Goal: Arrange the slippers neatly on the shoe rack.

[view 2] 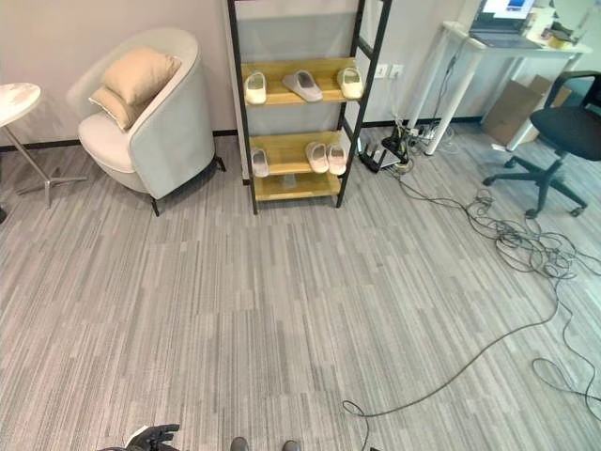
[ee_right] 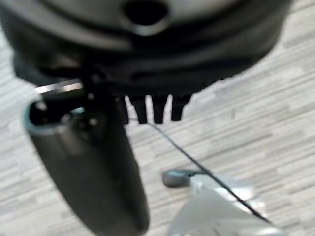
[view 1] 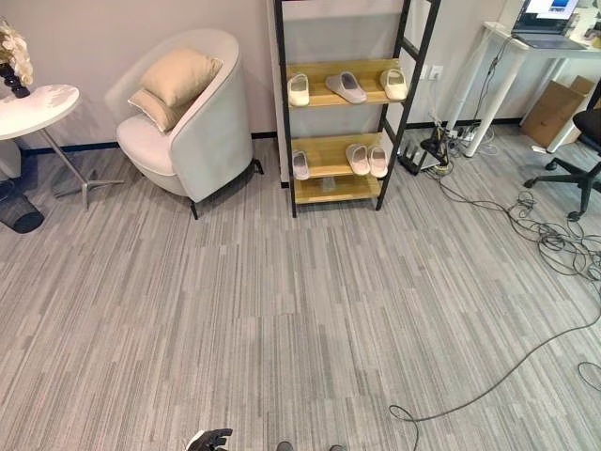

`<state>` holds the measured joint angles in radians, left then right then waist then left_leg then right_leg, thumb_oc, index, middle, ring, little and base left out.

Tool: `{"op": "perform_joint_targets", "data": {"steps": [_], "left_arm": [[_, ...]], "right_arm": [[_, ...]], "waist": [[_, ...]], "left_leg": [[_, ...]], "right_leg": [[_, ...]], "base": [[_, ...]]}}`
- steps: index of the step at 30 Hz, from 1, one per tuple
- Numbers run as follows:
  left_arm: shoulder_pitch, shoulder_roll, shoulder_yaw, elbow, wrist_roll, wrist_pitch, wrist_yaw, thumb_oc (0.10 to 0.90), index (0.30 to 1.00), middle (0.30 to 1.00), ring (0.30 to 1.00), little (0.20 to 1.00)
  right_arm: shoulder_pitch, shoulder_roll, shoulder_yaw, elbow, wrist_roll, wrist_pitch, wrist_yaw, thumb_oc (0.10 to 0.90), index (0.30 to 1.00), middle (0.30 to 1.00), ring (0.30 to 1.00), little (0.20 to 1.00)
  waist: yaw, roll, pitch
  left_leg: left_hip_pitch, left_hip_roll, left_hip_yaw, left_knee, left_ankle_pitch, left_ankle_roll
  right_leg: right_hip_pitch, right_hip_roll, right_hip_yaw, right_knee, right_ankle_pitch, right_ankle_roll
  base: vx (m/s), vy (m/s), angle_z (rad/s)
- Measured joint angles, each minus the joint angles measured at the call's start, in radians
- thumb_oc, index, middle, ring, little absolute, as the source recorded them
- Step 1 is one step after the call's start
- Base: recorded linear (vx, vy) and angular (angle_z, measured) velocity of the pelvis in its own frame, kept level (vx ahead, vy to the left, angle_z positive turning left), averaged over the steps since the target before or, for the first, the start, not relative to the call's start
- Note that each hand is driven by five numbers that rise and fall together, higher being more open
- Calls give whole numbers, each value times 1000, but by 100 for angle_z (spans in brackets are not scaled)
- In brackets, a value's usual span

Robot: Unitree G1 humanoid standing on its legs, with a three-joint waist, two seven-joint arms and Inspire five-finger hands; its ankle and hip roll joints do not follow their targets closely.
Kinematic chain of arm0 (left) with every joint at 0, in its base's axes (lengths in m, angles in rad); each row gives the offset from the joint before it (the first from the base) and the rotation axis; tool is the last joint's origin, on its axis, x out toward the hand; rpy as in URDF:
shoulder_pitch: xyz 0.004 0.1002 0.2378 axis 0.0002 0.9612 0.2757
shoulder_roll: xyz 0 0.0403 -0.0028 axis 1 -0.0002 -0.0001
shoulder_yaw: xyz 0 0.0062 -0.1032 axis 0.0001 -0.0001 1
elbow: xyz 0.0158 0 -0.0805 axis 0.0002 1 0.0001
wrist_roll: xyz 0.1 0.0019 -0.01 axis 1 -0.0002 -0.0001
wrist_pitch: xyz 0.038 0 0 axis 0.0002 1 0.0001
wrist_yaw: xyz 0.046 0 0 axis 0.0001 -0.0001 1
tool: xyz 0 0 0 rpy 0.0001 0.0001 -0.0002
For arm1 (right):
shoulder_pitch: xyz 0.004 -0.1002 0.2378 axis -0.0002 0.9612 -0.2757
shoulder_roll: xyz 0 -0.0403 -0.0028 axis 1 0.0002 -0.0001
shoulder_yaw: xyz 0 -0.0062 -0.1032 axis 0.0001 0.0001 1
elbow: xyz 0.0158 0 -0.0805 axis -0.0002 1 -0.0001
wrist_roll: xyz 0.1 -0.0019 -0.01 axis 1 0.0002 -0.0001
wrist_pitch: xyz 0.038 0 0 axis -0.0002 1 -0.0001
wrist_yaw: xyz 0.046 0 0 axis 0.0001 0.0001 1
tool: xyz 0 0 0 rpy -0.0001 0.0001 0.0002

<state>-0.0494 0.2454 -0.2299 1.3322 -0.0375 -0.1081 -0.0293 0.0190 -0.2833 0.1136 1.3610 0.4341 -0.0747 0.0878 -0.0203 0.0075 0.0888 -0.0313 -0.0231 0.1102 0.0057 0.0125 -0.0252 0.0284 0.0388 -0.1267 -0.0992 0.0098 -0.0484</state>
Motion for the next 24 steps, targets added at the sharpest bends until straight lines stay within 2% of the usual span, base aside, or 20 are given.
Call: {"op": "perform_joint_targets", "data": {"steps": [2,3,5,7,8,9,10,11,12,14,15,16,17,18,19,20,21,22,24], "left_arm": [[-15,29,15,-12,-13,-5,3,800,900,900,900,900],[-30,41,14,-13,-16,-5,2,800,900,900,900,900],[-57,37,7,-9,-21,1,5,800,900,900,900,900],[-59,32,7,-18,-21,-7,5,800,900,900,900,900],[-83,32,-2,-13,-20,-7,5,800,900,900,900,900],[-85,27,-2,-17,-20,-9,5,800,900,900,900,900],[-87,12,-2,-7,-19,-8,4,800,900,900,900,900],[-88,-1,-10,-9,-18,-8,5,800,900,900,900,900],[-88,-12,-17,-17,-18,-8,5,800,900,900,900,900],[-68,-22,-31,-15,-18,-7,6,800,900,900,900,900],[-61,-24,-21,-9,-18,-7,5,800,900,900,900,900],[-39,-34,12,1,-20,-5,7,800,900,900,900,900],[-21,-37,16,1,-20,-3,12,800,900,900,900,900],[-13,-36,17,2,-19,3,17,800,900,900,900,900],[-1,-26,12,2,-18,5,20,800,900,900,900,900],[2,-16,12,-2,-17,4,21,800,900,900,900,900],[0,-1,12,-3,-16,4,21,800,900,900,900,900],[9,9,10,-3,-17,4,23,800,900,900,900,900],[6,22,3,-3,-17,4,23,800,900,900,900,900]], "right_arm": [[-4,19,18,0,-22,4,9,800,900,900,900,900],[-4,21,27,0,-31,3,13,800,900,900,900,900],[-6,18,29,7,-38,11,15,800,900,900,900,900],[-15,15,27,8,-39,22,14,800,900,900,900,900],[-24,8,27,9,-40,28,14,800,900,900,900,900],[-33,4,29,9,-41,30,13,800,900,900,900,900],[-45,-3,35,9,-42,30,13,800,900,900,900,900],[-49,-8,36,8,-46,30,13,800,900,900,900,900],[-60,-14,33,5,-53,29,12,800,900,900,900,900],[-59,-24,30,5,-60,26,12,800,900,900,900,900],[-63,-23,25,5,-60,26,12,800,900,900,900,900],[-61,-20,27,6,-61,22,13,800,900,900,900,900],[-58,-19,32,2,-61,9,14,800,900,900,900,900],[-59,-12,37,1,-61,0,13,800,900,900,900,900],[-52,9,40,9,-65,4,15,800,900,900,900,900],[-42,21,41,8,-67,4,15,800,900,900,900,900],[-27,42,41,7,-72,6,16,800,900,900,900,900],[-9,65,39,8,-74,10,16,800,900,900,900,900],[2,77,37,3,-73,10,18,800,900,900,900,900]], "waist": [[14,-52,27],[6,-51,37],[7,-40,50],[11,-31,58],[10,-33,80],[27,-33,90],[35,-25,94],[35,-13,99],[43,0,115],[93,10,115],[101,9,113],[124,12,97],[123,10,85],[117,-1,75],[113,-39,61],[115,-49,53],[113,-63,43],[114,-70,22],[106,-83,-14]], "left_leg": [[-66,2,13,156,-24,-35],[-106,38,9,276,-45,-24],[-164,77,-16,393,-51,-32],[-187,86,-12,413,-50,-34],[-203,67,-26,357,-51,-39],[-200,49,-17,284,-42,-52],[-191,30,-11,82,-13,-66],[-184,25,-13,-65,22,-97],[-209,29,-16,-105,53,-116],[-244,43,-64,-105,71,-147],[-239,48,-89,-104,69,-144],[-235,57,-101,-88,61,-127],[-234,60,-102,-67,57,-116],[-233,42,-94,-54,90,-82],[-219,10,-64,-47,90,-71],[-205,1,-46,-51,102,-47],[-179,-18,-39,-52,106,-3],[-147,-31,-32,-58,114,43],[-129,-59,-26,-55,92,92]], "right_leg": [[8,-29,21,4,14,-48],[14,-26,8,8,18,-59],[18,-22,16,8,18,-69],[21,-21,29,8,14,-73],[21,-39,39,8,11,-73],[20,-48,53,7,8,-67],[16,-53,60,6,-1,-52],[16,-50,61,6,-5,-47],[30,-39,67,-1,-11,-39],[49,-22,121,1,-31,-32],[50,-20,143,0,-41,-19],[55,-24,193,-1,-53,-5],[58,-27,214,-1,-62,11],[66,-48,225,-1,-79,33],[81,-89,225,16,-115,70],[82,-105,213,50,-135,94],[90,-114,212,123,-146,115],[75,-128,210,236,-197,161],[14,-142,213,415,-223,209]], "base": [[95,-166,-27],[93,-122,-12],[121,-30,-2],[206,31,-10],[333,81,-9],[464,111,-23],[386,81,-26],[375,64,-17],[349,54,-28],[410,119,-69],[383,153,-108],[288,123,-101],[433,185,-95],[456,188,-60],[427,184,-43],[409,200,-36],[347,208,-29],[296,216,-24],[268,238,-18]]}}
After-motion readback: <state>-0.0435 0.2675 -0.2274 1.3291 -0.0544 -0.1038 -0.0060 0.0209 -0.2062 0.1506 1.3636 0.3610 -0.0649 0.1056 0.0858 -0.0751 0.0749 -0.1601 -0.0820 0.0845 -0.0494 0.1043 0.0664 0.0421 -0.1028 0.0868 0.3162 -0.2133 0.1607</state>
